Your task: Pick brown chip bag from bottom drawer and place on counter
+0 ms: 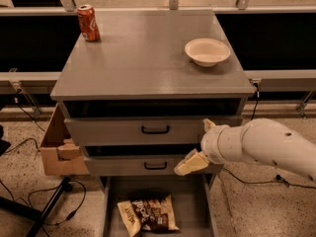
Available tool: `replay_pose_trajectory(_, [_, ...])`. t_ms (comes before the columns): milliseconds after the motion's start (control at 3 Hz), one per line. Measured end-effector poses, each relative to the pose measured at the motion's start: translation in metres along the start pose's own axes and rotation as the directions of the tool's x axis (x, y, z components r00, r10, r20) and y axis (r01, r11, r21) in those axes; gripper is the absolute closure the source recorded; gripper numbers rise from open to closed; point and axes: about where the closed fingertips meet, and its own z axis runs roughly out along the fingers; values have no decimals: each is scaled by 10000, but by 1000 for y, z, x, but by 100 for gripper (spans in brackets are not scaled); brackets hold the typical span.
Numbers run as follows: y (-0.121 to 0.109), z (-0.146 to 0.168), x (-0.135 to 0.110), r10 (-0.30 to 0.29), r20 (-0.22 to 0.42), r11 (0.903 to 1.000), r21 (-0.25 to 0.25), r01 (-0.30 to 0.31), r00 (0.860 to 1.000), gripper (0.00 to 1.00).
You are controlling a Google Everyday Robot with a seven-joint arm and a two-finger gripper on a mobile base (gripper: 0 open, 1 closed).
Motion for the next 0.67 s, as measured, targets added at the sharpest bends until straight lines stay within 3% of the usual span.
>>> replay_pose_trajectory(333, [33, 48, 20, -608, 247, 9978, -260, 615, 9978, 0])
replay_pose_trajectory(667, [69, 108, 51, -1481, 490, 9870, -565, 1507, 9878, 0])
